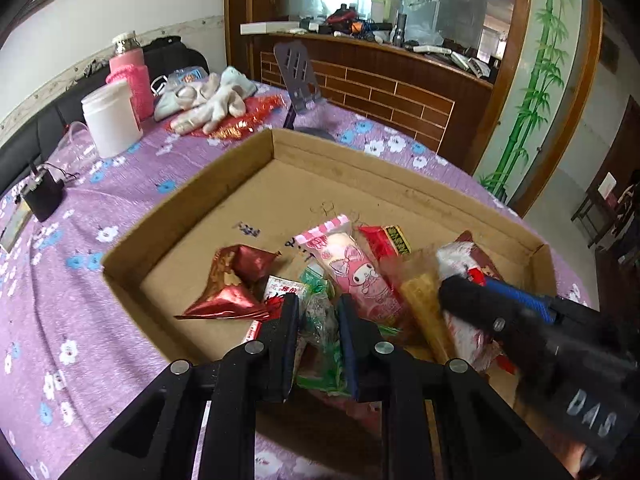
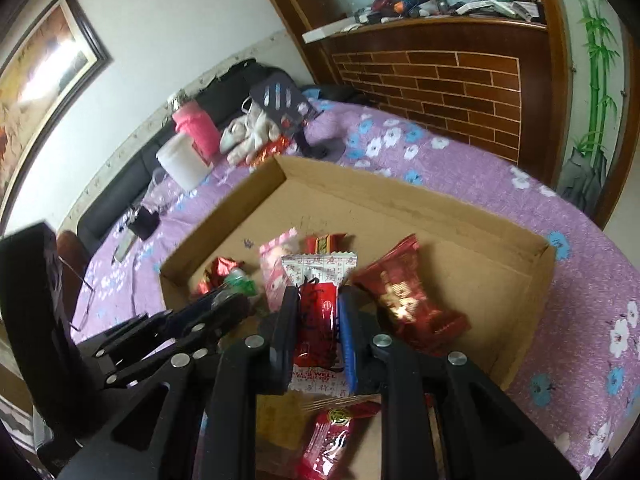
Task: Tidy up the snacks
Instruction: 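Carry the candy and sachet over the tray and open both grippers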
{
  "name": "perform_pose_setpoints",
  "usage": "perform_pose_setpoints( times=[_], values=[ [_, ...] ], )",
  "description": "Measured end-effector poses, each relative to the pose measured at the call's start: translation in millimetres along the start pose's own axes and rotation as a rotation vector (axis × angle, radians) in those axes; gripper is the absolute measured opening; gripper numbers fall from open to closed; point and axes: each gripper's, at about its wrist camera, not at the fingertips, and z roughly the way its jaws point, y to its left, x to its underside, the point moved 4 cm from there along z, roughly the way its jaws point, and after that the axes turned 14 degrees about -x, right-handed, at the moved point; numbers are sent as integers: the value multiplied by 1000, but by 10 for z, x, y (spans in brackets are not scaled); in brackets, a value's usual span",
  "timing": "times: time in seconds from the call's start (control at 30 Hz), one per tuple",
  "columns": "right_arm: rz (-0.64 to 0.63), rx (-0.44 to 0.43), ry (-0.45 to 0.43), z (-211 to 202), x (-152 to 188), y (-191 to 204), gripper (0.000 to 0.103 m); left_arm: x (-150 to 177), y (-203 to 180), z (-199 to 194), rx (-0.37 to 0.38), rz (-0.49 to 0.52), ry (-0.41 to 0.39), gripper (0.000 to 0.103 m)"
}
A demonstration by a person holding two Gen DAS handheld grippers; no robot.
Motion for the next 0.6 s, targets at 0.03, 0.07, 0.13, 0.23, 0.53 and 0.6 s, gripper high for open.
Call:
perform_pose_setpoints(
  times=[0.03,0.07,0.13,0.23,0.53,0.6],
  values=[
    [-9,5,5,26,3,9,19,-1,-7,21,-7,3,0,19],
    [-14,7,7,36,-1,12,19,-1,-5,33,-12,5,-2,19],
    [-25,10,13,60,-23,19,19,-6,7,41,-6,0,-4,19],
    [-37,24,22,106,-53,26,19,-15,27,57,-9,-9,-6,19],
    [-34,14,13,111,-67,43,21,-19,84,51,9,-41,-4,20],
    [-28,2,4,80,-68,51,26,-24,115,35,8,-56,-5,23]
  ],
)
